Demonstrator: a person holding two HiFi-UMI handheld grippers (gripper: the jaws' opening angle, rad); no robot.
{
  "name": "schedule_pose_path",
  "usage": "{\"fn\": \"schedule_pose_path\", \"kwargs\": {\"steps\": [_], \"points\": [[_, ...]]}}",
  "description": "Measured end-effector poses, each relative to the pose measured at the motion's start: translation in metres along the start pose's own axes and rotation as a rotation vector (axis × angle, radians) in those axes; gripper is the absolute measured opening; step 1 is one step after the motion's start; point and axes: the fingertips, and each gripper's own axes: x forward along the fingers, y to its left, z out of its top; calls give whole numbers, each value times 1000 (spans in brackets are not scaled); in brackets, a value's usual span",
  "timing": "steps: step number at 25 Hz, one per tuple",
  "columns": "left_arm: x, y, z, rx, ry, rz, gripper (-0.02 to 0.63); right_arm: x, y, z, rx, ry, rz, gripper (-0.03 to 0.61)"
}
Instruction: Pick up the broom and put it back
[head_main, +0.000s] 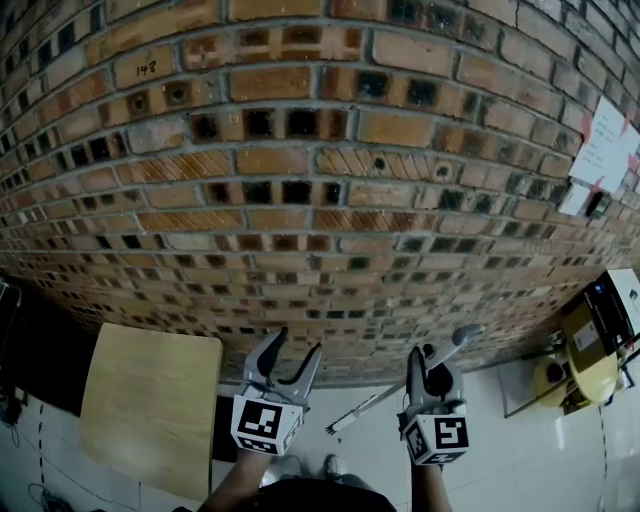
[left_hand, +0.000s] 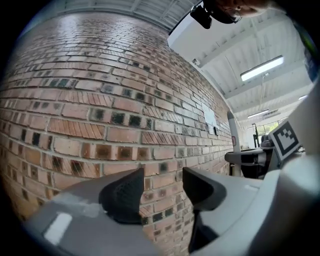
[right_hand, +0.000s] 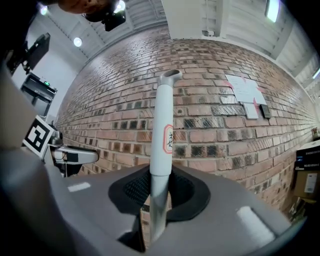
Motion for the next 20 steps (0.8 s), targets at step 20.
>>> {"fn": "schedule_pose_path", "kwargs": {"steps": [20], "points": [[82,-137,-62,52,135,-348,242,-78,-121,-108,-68,228,-123,69]]}}
